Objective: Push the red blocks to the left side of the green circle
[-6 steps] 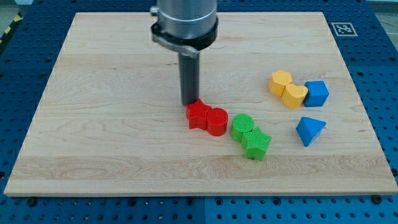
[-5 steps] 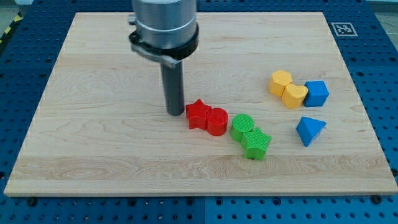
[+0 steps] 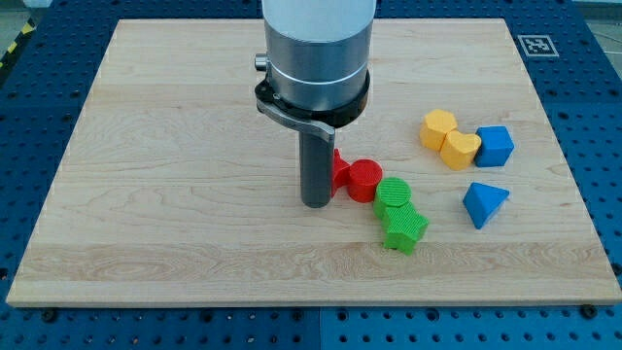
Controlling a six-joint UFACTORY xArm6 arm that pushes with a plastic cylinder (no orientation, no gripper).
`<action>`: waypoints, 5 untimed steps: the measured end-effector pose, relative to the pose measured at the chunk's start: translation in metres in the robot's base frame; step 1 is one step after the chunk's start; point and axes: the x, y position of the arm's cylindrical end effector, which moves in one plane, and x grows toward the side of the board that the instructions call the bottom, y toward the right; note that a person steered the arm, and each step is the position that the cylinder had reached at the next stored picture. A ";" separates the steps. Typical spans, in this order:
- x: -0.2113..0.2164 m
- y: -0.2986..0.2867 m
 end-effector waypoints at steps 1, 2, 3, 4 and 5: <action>-0.002 -0.013; -0.003 -0.015; -0.007 -0.021; -0.011 -0.037; -0.017 -0.045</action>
